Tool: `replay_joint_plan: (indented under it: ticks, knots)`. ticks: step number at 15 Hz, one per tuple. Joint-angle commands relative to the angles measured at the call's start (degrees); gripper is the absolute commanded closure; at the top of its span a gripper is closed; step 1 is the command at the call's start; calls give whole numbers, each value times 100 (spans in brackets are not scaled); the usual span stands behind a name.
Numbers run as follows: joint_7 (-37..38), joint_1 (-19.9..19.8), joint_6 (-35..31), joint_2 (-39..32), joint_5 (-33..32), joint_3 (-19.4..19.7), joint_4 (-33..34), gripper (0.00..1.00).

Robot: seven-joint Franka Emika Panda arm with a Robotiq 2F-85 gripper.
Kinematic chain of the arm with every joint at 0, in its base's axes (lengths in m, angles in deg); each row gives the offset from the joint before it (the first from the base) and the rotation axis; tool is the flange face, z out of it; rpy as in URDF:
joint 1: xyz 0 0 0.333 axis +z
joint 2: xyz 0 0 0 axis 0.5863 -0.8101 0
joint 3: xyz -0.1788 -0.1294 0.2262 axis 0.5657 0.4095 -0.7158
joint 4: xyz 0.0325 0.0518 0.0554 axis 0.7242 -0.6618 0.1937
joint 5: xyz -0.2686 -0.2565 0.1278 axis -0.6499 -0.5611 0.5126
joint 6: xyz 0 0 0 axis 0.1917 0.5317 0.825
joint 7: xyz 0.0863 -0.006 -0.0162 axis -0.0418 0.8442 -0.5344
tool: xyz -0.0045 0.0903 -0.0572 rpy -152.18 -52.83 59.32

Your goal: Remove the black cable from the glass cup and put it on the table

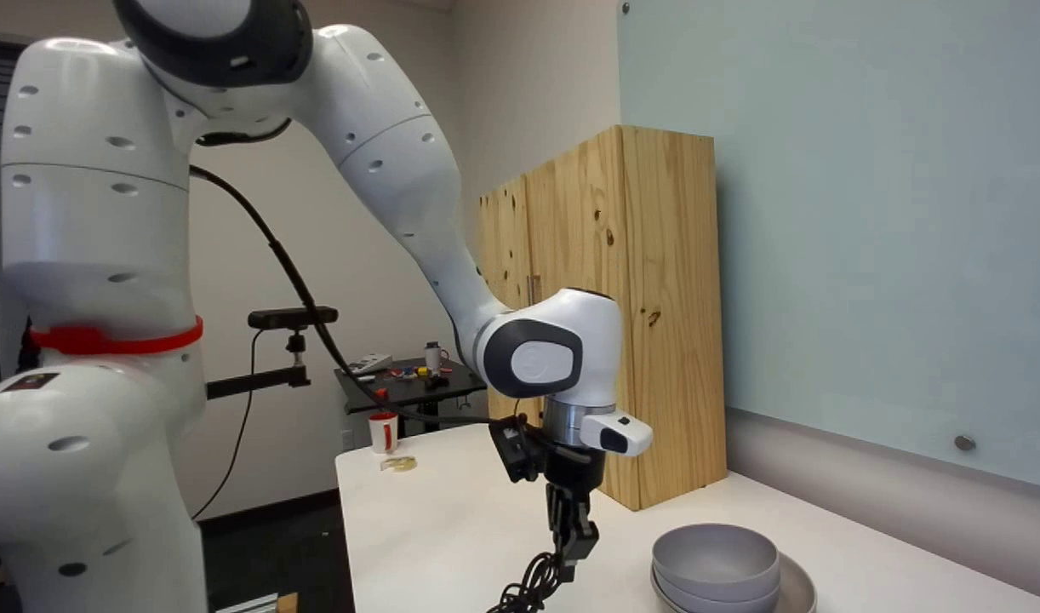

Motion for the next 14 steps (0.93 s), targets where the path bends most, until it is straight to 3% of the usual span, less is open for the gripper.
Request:
replay_joint_plan:
  ticks: [1, 11, 13, 14]
  knots:
    - [30, 54, 27, -437, 7, 8, 214, 97]
    - [-15, 38, 369, -904, 52, 15, 611, 97]
    - [9, 45, 435, -952, 28, 21, 690, 63]
    - [7, 46, 433, -966, 30, 19, 720, 57]
